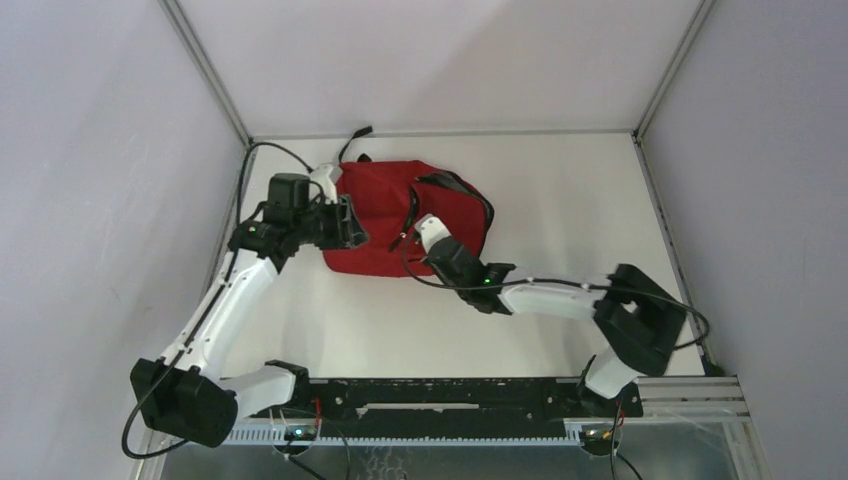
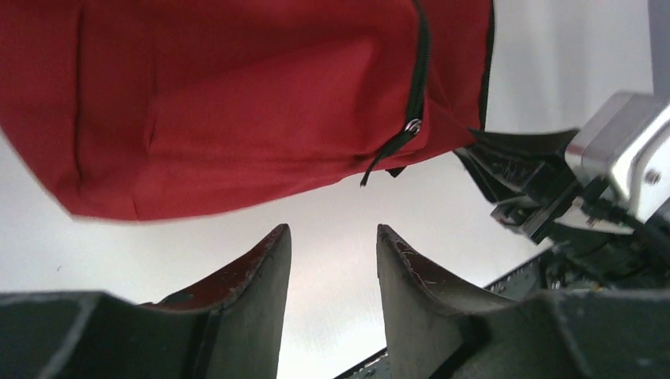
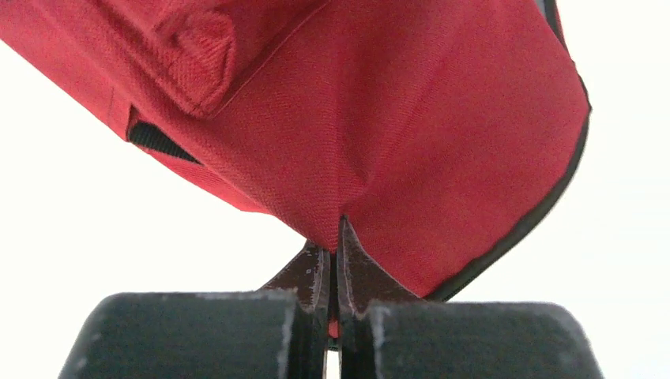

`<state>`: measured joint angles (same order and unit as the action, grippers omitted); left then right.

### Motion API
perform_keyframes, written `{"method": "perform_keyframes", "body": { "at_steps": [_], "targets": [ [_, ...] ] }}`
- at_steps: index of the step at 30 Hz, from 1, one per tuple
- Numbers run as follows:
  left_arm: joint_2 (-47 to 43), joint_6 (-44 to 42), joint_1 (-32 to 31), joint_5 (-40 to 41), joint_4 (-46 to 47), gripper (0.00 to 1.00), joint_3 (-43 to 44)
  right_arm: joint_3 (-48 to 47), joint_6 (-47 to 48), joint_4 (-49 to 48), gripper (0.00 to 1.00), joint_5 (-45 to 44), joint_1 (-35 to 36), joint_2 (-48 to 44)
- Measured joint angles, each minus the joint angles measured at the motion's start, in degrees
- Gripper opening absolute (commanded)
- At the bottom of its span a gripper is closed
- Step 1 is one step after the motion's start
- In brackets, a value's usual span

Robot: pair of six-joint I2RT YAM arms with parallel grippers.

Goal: Pack the student bag
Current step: Adjust the student bag at the center of the board.

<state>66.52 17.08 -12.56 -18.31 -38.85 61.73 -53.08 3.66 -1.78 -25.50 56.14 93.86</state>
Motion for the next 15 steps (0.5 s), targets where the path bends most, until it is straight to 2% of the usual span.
{"method": "perform_keyframes", "body": {
  "at_steps": [1,2,3,4,7,12,15],
  "targets": [
    [-0.48,-0.85,-2.19,0.07,0.44,0.50,0.00,1.27,-0.13,0.83,0.15,-0.20,0.00,-2.27],
    [-0.63,-1.44,-3.82,0.13,0.63,0.51,0.00,2.49,-0.35,2.01,0.37,-0.39,-0.04,-4.59],
    [-0.70,-2.27,-5.84,0.17,0.72,0.52,0.11,3.76,-0.87,3.87,0.51,-0.79,-0.15,-7.13],
    [-0.63,-2.82,-7.30,0.20,0.87,0.53,0.11,4.26,-2.12,5.14,0.58,-0.98,-0.70,-8.39],
    [0.07,-4.48,-12.17,1.36,1.03,0.53,0.28,5.44,-4.81,10.25,0.66,-0.74,-2.73,-12.31],
    [3.41,-6.12,-17.81,3.48,0.85,0.38,1.95,6.88,-9.03,16.11,0.65,0.76,-4.76,-17.33],
    [5.18,-6.40,-20.57,4.02,-0.20,0.42,2.25,6.97,-13.14,18.08,0.62,3.17,-4.11,-20.37]
  ]
}}
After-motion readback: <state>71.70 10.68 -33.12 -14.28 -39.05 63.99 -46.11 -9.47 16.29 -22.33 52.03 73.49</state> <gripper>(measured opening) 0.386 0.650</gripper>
